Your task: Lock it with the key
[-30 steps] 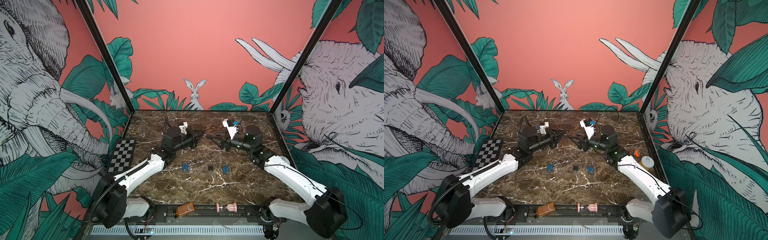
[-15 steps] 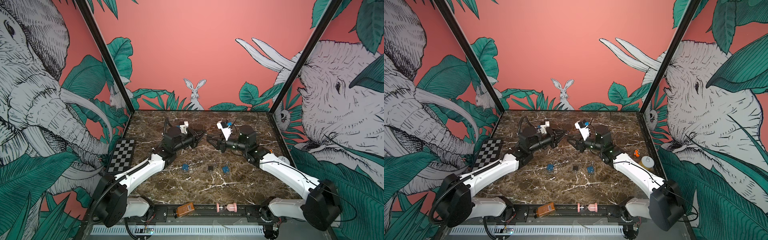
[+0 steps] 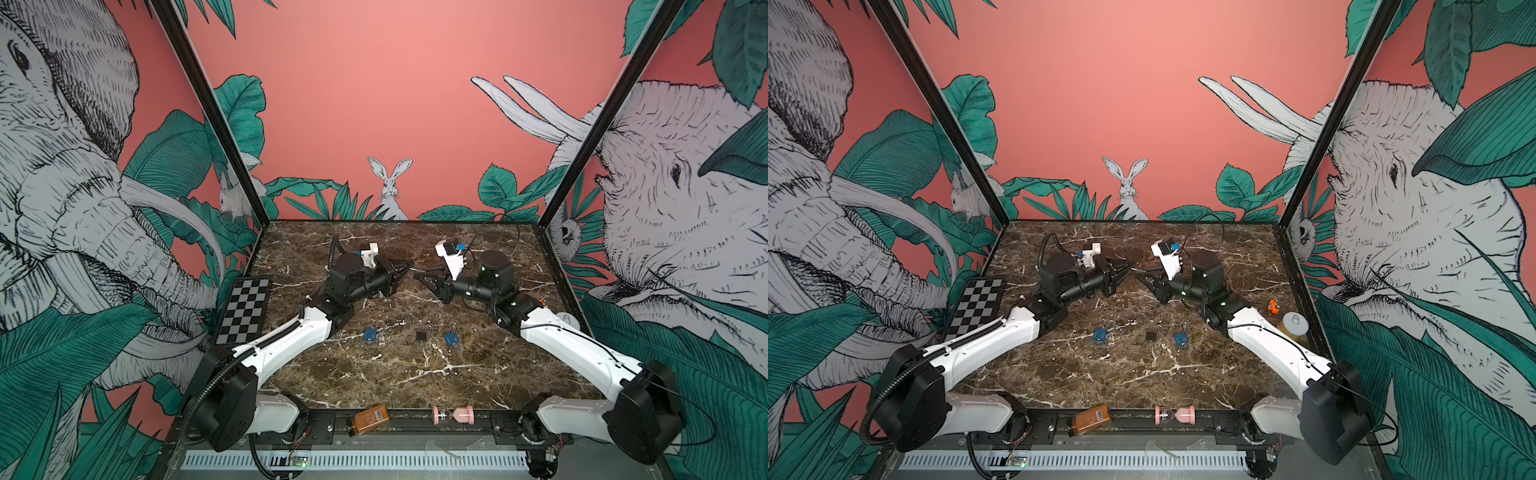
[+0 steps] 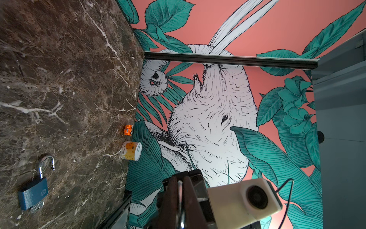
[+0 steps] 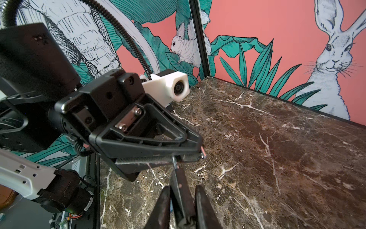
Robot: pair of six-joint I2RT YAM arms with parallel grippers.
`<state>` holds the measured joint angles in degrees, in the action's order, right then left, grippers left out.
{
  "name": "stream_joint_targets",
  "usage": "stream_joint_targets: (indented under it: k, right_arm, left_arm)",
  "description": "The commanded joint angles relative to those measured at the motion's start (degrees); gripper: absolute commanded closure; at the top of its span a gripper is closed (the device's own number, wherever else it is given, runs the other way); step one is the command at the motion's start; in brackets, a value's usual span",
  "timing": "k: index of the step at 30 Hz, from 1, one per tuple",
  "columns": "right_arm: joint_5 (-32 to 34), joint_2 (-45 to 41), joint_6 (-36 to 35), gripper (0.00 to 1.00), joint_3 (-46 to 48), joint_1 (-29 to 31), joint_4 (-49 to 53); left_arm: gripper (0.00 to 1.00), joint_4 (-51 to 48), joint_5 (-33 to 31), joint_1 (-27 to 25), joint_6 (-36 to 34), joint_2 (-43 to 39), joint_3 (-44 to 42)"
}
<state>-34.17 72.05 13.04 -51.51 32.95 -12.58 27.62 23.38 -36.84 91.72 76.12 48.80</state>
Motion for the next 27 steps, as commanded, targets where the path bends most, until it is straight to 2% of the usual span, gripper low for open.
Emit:
stream_joint_targets:
  k: [1,6,9,10,11,12,13,14,18,20,23,26,27]
  right_arm:
    - [0.8,-2.0,-0.7,0.88,-0.5,0.3,-1.8]
    - [0.2,-2.0,-0.2,1.0,-0.1,0.3,-1.8]
    - [0.8,-2.2,2.4,1.0,0.2,-0.2,-2.5]
    - [0.7,-2.4,4.1,1.0,0.0,-0.6,-2.5]
    - [0.4,-2.7,6.5,1.0,-0.2,-1.3,-2.1]
    - [-0.3,-3.0,8.8,1.0,-0.6,-2.0,-1.4]
    - [-1.7,-3.1,11.8,1.0,-1.4,-2.8,0.3]
    - [-3.1,-3.2,14.8,1.0,-2.6,-3.9,3.0]
    - [-9.1,-3.8,24.8,1.0,-5.9,-6.6,11.6]
    - [-13.6,-3.7,28.6,1.0,-7.8,-7.4,16.0]
    - [-19.1,-3.5,38.2,1.0,-7.2,-8.2,15.0]
    - [-23.2,-4.1,49.1,1.0,-3.7,-8.4,4.4]
    - [-23.7,-4.2,50.5,1.0,-3.3,-8.4,3.4]
  left_arm:
    - [1.0,2.4,0.6,-0.4,0.2,0.0,0.9]
    - [1.0,3.0,0.8,-0.4,0.1,0.2,0.7]
    - [1.0,2.7,1.5,0.0,-3.3,0.6,1.6]
    - [0.87,1.1,2.6,0.7,-6.3,0.7,2.5]
    - [0.57,-1.8,3.9,1.5,-11.1,0.7,3.8]
    - [0.4,-6.0,4.8,2.2,-15.9,0.5,5.2]
    - [0.25,-10.7,4.4,2.8,-22.6,0.0,6.5]
    - [0.18,-13.9,3.8,3.5,-29.3,-0.5,7.6]
    - [0.15,-20.8,1.0,4.2,-53.9,-2.3,11.0]
    - [0.16,-18.1,0.5,4.5,-61.4,-2.8,10.4]
    - [0.16,-11.7,6.1,4.6,-67.0,-1.5,9.7]
    - [0.19,-4.7,16.1,4.8,-67.1,0.6,9.6]
    - [0.2,-2.9,18.6,4.8,-66.3,1.3,9.8]
